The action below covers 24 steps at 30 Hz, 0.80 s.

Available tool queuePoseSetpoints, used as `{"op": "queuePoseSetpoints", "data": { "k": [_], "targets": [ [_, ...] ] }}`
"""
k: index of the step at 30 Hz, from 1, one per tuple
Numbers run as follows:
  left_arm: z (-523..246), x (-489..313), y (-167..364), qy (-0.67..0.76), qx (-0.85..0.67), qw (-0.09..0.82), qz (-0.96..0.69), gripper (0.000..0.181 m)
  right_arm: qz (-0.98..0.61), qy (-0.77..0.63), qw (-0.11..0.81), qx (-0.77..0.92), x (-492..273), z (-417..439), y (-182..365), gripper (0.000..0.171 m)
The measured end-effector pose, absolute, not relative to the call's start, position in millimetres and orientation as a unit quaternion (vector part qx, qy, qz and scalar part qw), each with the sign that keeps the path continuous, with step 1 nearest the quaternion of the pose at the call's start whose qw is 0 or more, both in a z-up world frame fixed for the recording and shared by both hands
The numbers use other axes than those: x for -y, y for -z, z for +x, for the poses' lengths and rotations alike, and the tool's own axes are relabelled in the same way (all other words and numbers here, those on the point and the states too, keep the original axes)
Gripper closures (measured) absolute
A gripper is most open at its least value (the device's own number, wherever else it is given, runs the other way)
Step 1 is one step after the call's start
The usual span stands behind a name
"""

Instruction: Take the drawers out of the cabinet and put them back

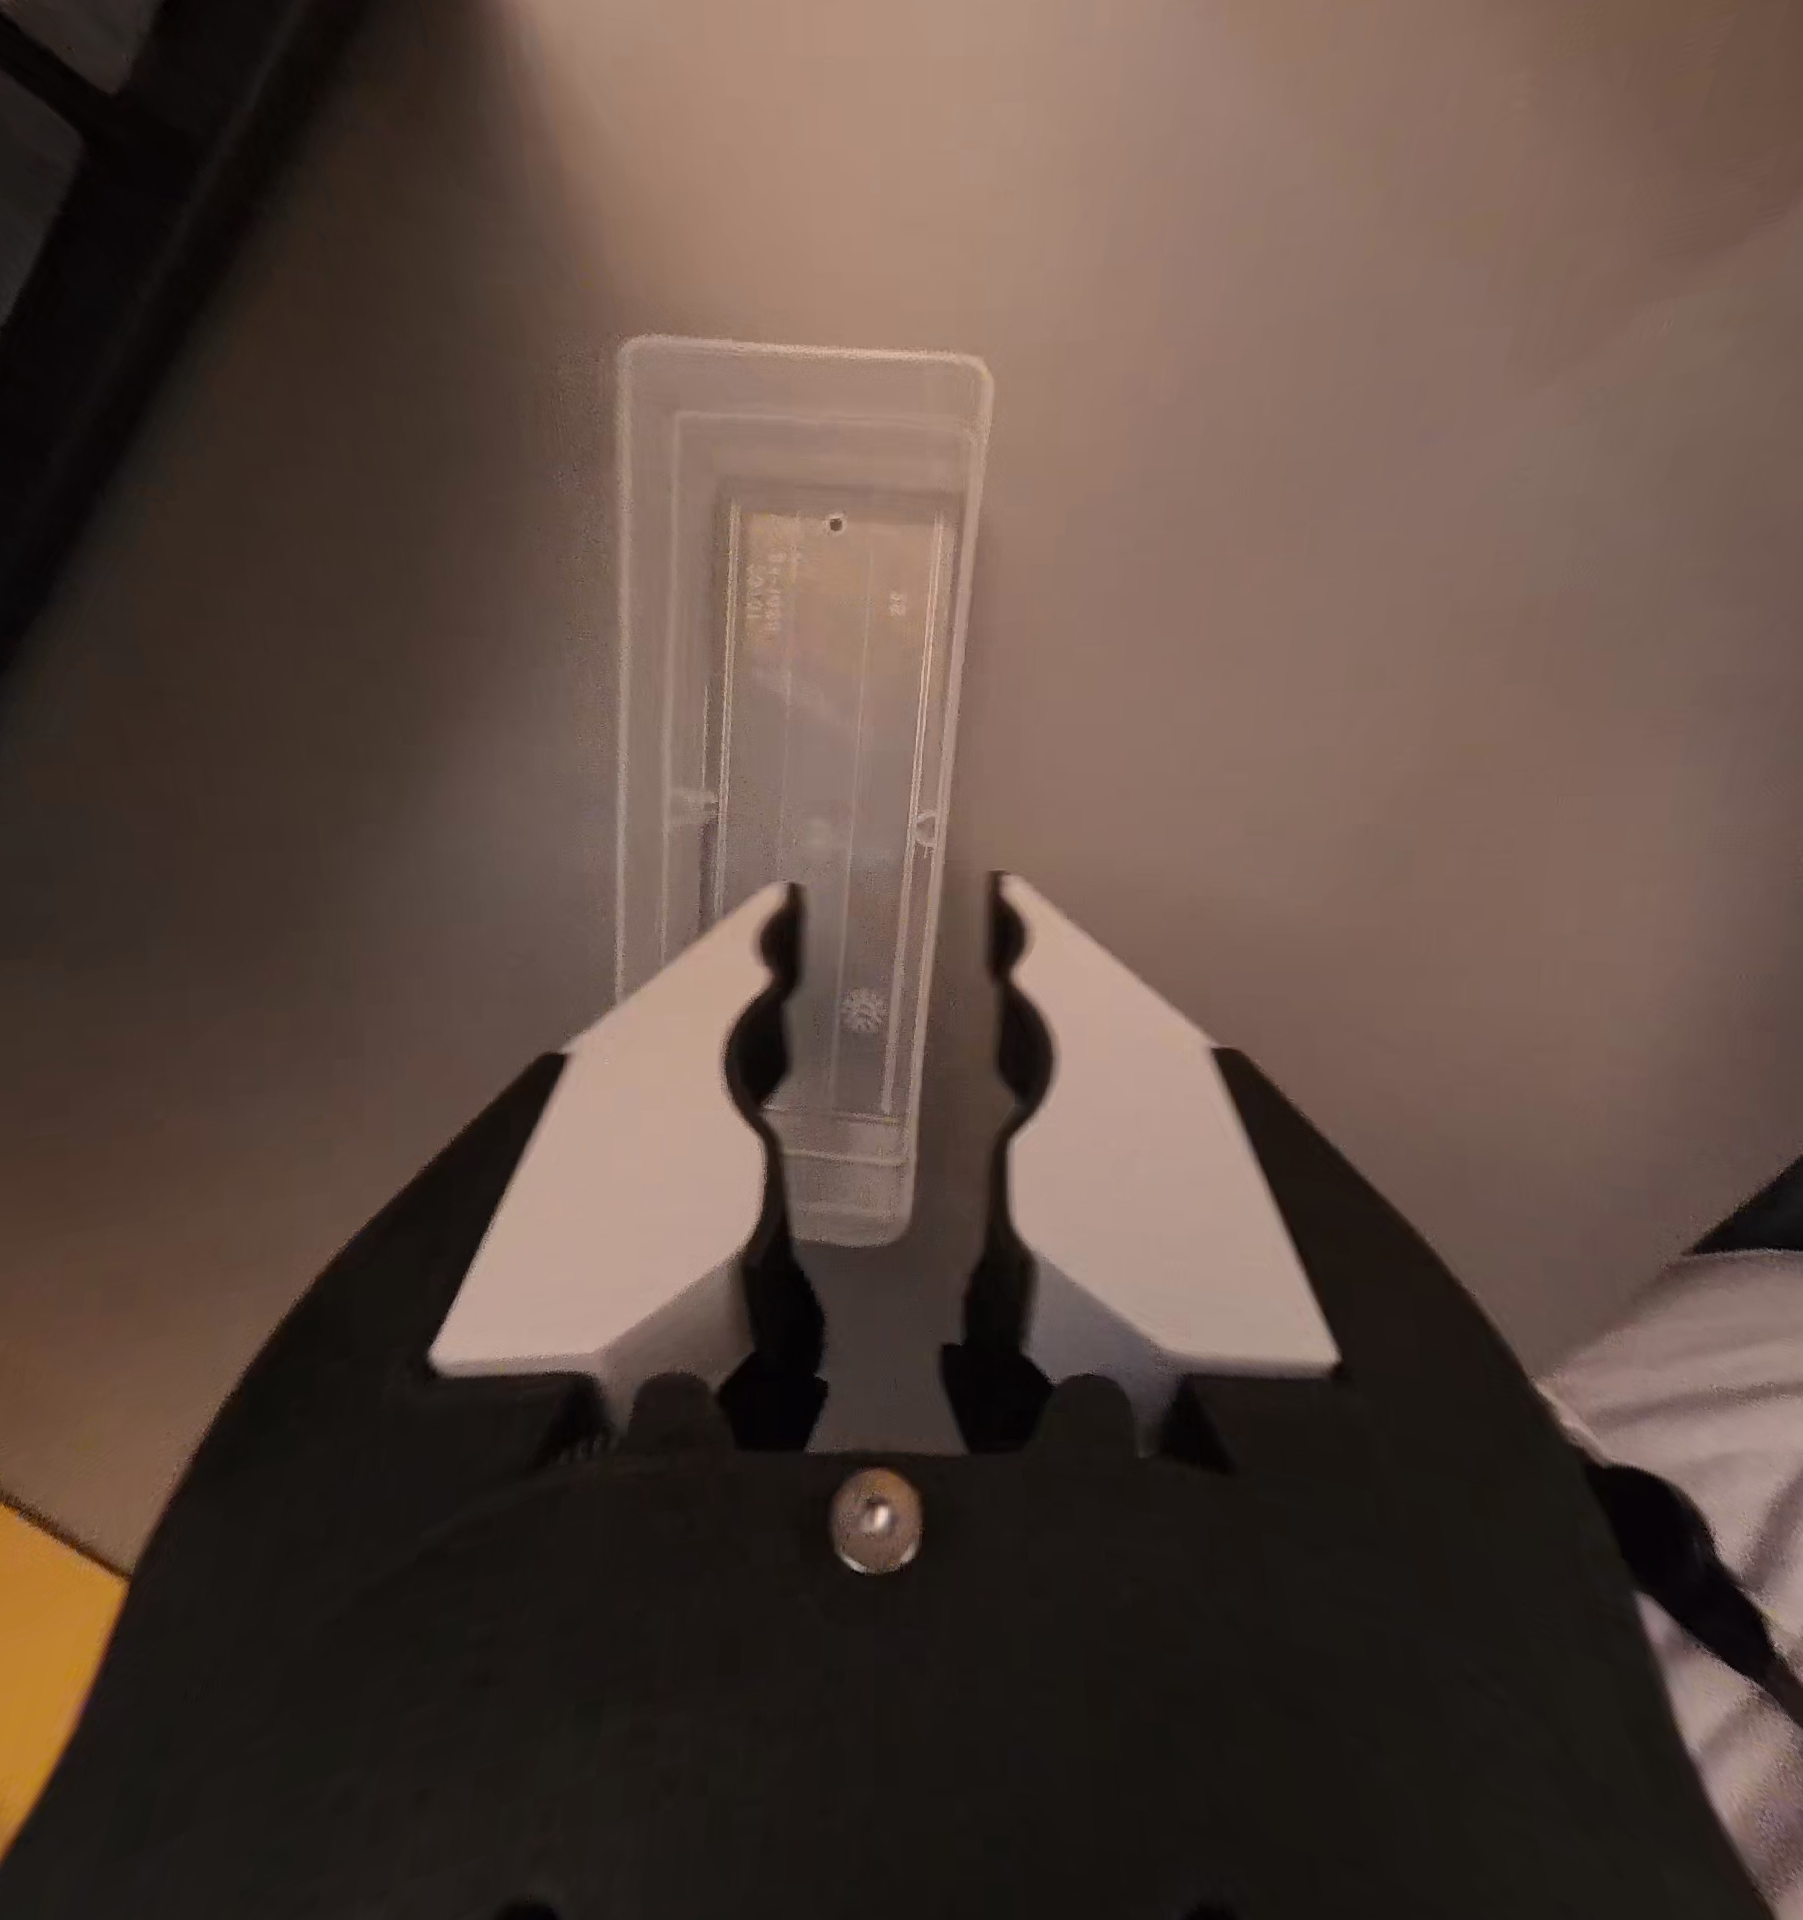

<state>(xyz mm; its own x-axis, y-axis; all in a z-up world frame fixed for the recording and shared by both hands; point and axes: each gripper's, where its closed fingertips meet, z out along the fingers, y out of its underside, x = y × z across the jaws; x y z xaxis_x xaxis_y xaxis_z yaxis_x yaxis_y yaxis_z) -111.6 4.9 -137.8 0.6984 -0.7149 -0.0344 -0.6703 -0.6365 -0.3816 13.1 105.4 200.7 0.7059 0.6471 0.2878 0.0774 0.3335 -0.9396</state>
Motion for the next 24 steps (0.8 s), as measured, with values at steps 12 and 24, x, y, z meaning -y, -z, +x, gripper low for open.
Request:
{"op": "queuePoseSetpoints", "data": {
  "k": [12, 24],
  "targets": [
    [-116.4, 6.0, 119.1, 0.305, -0.328, 0.175, -0.877, 0.079, -0.531, -0.234, 0.768, 0.270, -111.2, 57.2, -212.8, 0.116],
    [-71.6, -4.9, 55.7, 0.265, -0.438, 0.331, -0.793, 0.089, -0.551, -0.221, 0.773, 0.225, -107.1, 73.2, -216.0, 0.124]
  ]
}}
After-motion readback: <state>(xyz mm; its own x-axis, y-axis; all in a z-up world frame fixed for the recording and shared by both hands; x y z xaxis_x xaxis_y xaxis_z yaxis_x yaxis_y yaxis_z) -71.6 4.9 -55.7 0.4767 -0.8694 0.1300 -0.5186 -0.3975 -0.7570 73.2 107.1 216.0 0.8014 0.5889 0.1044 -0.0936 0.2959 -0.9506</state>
